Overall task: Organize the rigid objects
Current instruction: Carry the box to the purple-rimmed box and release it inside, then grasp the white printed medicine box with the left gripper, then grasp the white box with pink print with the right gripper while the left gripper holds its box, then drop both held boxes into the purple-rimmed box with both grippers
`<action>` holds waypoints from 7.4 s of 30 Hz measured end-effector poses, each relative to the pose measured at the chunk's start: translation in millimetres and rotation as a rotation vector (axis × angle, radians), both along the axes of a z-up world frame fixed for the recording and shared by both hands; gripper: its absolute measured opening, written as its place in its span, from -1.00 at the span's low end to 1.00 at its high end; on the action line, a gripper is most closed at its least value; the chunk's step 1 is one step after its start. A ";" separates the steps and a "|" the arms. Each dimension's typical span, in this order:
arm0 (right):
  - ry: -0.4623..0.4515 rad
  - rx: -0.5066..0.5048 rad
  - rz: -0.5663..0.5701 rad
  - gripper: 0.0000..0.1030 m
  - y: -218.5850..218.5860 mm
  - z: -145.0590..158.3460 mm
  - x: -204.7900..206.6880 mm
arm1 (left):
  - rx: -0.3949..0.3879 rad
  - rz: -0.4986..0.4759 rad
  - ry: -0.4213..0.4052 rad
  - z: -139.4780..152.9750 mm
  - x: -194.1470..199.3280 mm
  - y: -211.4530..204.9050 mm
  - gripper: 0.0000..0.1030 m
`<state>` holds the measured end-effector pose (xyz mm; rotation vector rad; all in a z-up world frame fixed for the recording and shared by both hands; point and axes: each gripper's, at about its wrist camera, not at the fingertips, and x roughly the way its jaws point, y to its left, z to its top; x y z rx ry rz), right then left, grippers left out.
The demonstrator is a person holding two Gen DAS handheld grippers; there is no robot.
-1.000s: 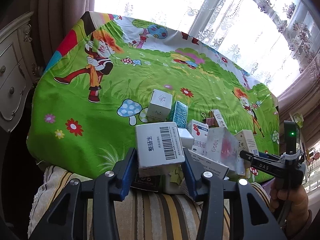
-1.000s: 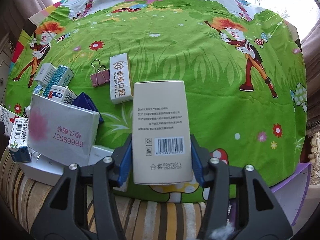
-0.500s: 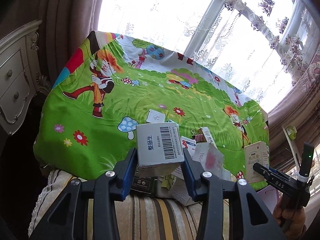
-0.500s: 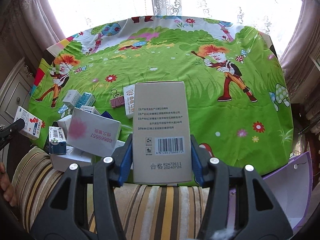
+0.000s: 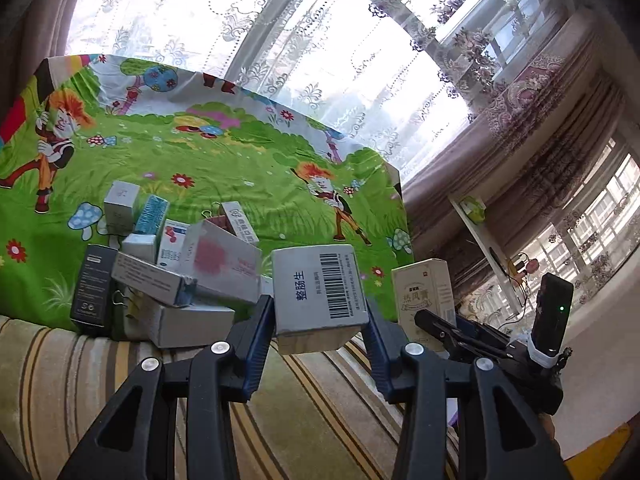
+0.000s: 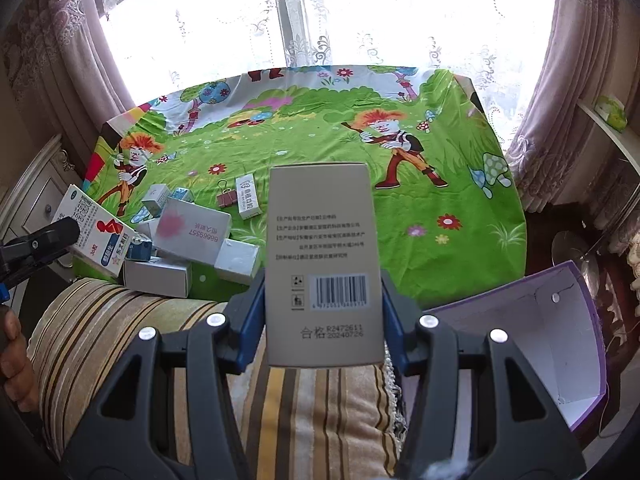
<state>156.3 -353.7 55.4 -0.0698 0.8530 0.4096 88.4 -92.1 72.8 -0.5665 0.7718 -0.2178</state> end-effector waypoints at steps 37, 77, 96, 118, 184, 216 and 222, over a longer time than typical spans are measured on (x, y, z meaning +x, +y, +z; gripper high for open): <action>-0.168 -0.080 -0.365 0.92 -115.4 26.0 -41.7 | 0.126 -0.181 -0.153 25.0 -6.8 -107.5 0.95; 0.079 0.156 -0.018 0.92 13.1 7.6 0.2 | 0.259 -0.106 0.136 -39.5 27.1 84.4 0.95; 0.232 0.210 0.094 0.92 72.6 -19.9 46.2 | 0.232 -0.134 0.246 -75.1 67.7 100.3 0.95; 0.428 0.281 0.160 0.99 161.0 -58.7 101.7 | 0.202 -0.118 0.196 -75.3 58.1 105.0 0.49; 0.104 0.324 0.022 0.80 27.4 -6.4 47.8 | 0.161 -0.246 0.086 -27.3 37.9 -17.4 0.49; -0.090 0.107 -0.530 0.89 -191.0 -5.0 -30.0 | 0.256 -0.577 -0.029 -2.4 49.4 -211.9 0.77; -0.168 0.033 -0.547 0.96 -180.2 11.8 -34.1 | 0.297 -0.429 -0.118 18.4 45.5 -186.3 0.84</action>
